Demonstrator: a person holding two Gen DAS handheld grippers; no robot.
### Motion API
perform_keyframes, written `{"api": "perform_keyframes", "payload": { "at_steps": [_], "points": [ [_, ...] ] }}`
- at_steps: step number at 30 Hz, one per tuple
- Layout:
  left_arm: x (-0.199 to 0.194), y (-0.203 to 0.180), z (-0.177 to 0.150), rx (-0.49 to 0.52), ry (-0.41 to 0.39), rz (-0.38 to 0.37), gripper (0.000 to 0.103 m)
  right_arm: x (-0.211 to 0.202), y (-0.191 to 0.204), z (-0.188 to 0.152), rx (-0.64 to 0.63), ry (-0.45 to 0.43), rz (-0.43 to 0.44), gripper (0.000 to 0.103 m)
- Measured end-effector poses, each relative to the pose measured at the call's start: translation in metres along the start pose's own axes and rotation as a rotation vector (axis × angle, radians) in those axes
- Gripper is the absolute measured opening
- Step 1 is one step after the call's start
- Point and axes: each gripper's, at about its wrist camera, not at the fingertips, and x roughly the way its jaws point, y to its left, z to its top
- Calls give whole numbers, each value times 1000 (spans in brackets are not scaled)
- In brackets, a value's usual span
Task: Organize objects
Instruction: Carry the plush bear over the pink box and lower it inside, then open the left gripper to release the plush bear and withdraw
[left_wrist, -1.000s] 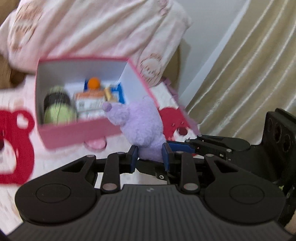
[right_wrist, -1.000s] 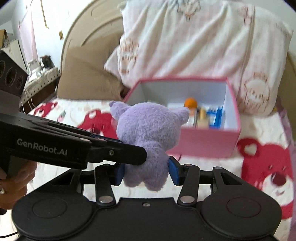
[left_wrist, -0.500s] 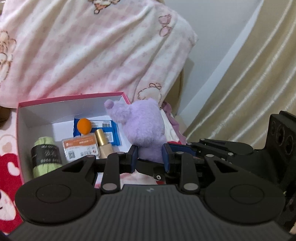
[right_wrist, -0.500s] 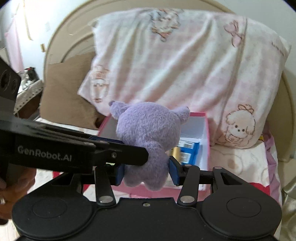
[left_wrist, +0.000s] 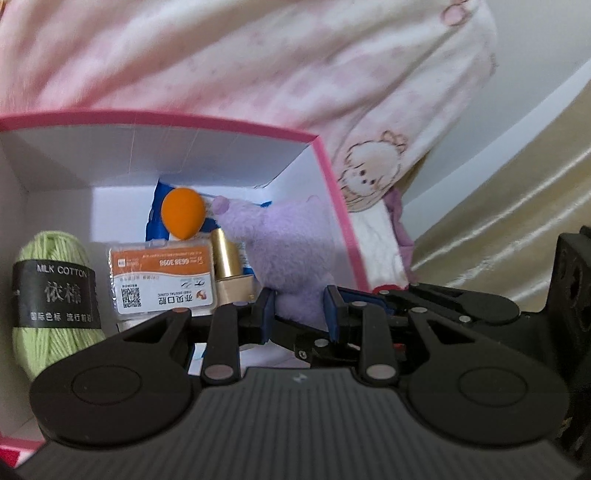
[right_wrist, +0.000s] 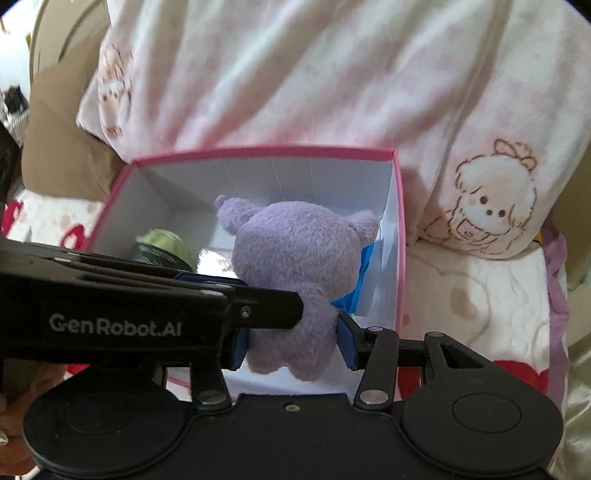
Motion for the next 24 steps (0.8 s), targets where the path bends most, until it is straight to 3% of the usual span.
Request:
{"api": "perform_keyframes", "payload": {
  "at_steps": [9, 11, 16, 20, 24],
  "points": [
    [22, 9, 2, -36, 19, -14, 25, 20, 4, 2, -66, 44, -93, 59],
    [21, 4, 0, 11, 8, -26, 26, 18, 5, 1, -82, 39, -110, 63],
    [5, -13, -5, 132, -27, 56, 31, -4, 10, -13, -118, -44, -141, 68],
    [-11, -16, -6, 135, -25, 76, 34, -26, 6, -24, -100, -104, -92, 68],
    [-42, -25, -12, 160, -47, 107, 49, -52, 1, -35, -65, -158, -35, 68]
  ]
}}
